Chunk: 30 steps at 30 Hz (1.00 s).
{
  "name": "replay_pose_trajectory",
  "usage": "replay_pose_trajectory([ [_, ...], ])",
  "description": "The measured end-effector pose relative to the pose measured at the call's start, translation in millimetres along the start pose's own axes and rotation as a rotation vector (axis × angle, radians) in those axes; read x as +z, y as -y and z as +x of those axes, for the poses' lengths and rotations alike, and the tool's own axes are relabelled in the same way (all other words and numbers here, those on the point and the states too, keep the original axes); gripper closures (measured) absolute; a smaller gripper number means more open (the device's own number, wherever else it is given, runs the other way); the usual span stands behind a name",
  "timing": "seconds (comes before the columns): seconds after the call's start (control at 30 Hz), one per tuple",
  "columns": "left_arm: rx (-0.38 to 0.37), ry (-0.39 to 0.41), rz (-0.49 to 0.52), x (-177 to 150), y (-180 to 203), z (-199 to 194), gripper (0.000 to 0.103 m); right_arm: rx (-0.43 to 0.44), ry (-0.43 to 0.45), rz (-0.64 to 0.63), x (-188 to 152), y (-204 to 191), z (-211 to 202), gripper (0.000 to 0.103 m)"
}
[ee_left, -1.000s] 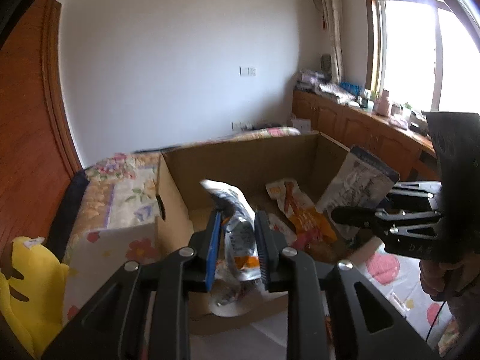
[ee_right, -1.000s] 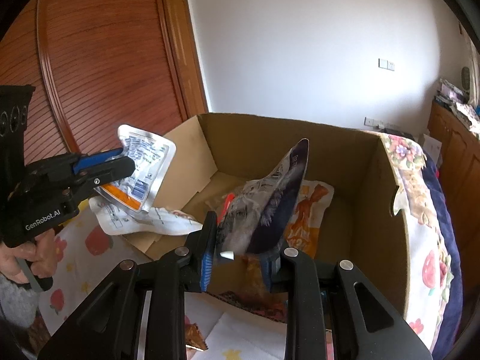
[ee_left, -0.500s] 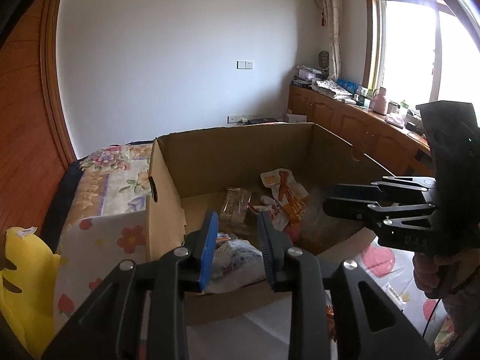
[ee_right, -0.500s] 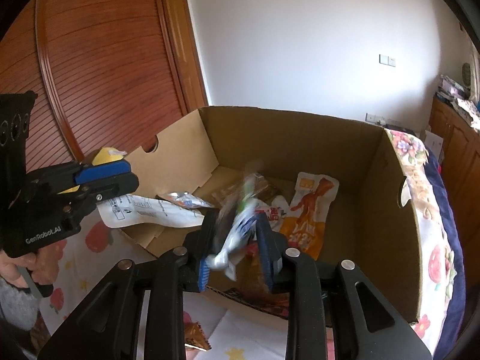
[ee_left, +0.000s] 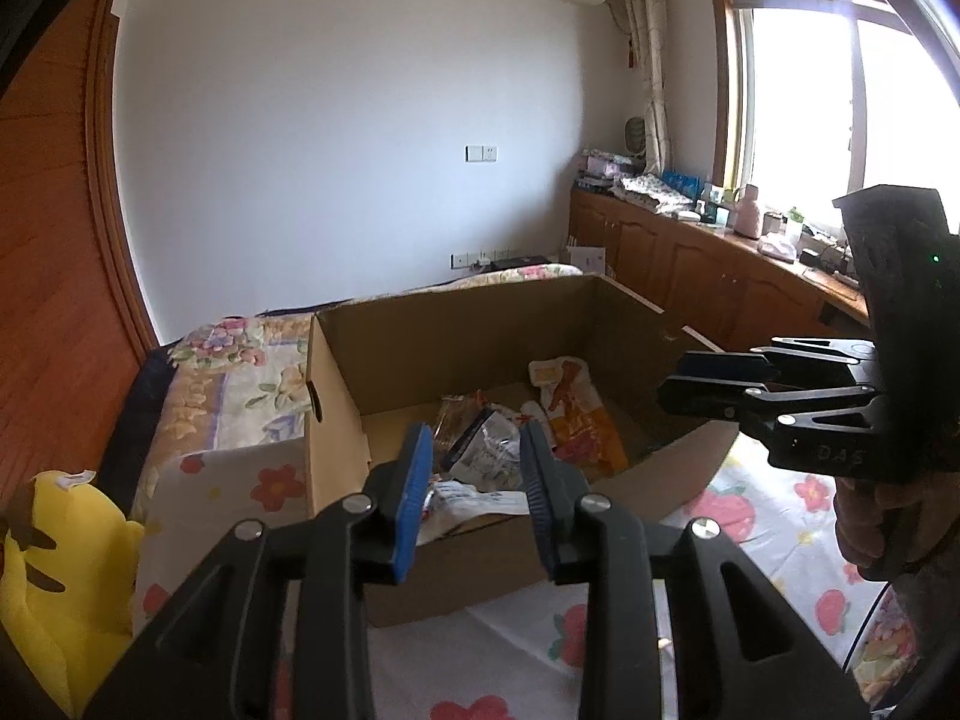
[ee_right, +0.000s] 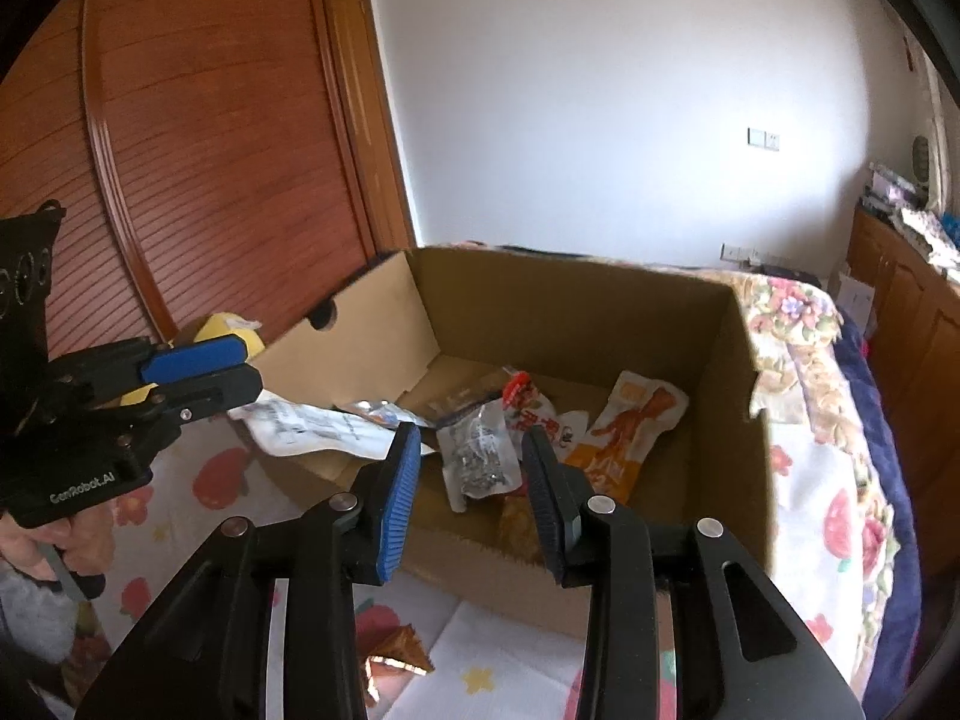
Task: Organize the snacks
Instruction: 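Move both tools back from the box toward the bedspread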
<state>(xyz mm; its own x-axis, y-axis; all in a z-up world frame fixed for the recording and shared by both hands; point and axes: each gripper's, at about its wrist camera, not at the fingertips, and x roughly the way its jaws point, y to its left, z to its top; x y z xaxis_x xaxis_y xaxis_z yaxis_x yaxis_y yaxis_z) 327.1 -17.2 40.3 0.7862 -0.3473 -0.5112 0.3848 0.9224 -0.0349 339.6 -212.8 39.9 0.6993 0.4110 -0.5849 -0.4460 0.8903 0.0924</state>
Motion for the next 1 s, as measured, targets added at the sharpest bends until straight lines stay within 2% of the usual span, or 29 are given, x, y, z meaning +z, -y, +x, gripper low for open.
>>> replay_pose_trajectory([
  [0.2,0.001,0.002,0.007,-8,11,-22,0.072,-0.025,0.018,0.0,-8,-8,-35,0.067],
  [0.47,-0.02,-0.059,0.007,-37,30,-33,0.067,-0.035,-0.016,0.05,-49,-10,-63,0.063],
  [0.5,-0.022,-0.067,0.007,-41,34,-34,0.067,-0.026,-0.026,0.059,-54,-9,-65,0.06],
  [0.73,-0.038,-0.115,0.006,-64,50,-35,0.065,-0.035,-0.061,0.098,-81,-6,-72,0.056],
  [1.0,-0.022,-0.142,0.021,-78,64,-33,0.06,-0.065,-0.093,0.077,-99,-11,-70,0.055],
])
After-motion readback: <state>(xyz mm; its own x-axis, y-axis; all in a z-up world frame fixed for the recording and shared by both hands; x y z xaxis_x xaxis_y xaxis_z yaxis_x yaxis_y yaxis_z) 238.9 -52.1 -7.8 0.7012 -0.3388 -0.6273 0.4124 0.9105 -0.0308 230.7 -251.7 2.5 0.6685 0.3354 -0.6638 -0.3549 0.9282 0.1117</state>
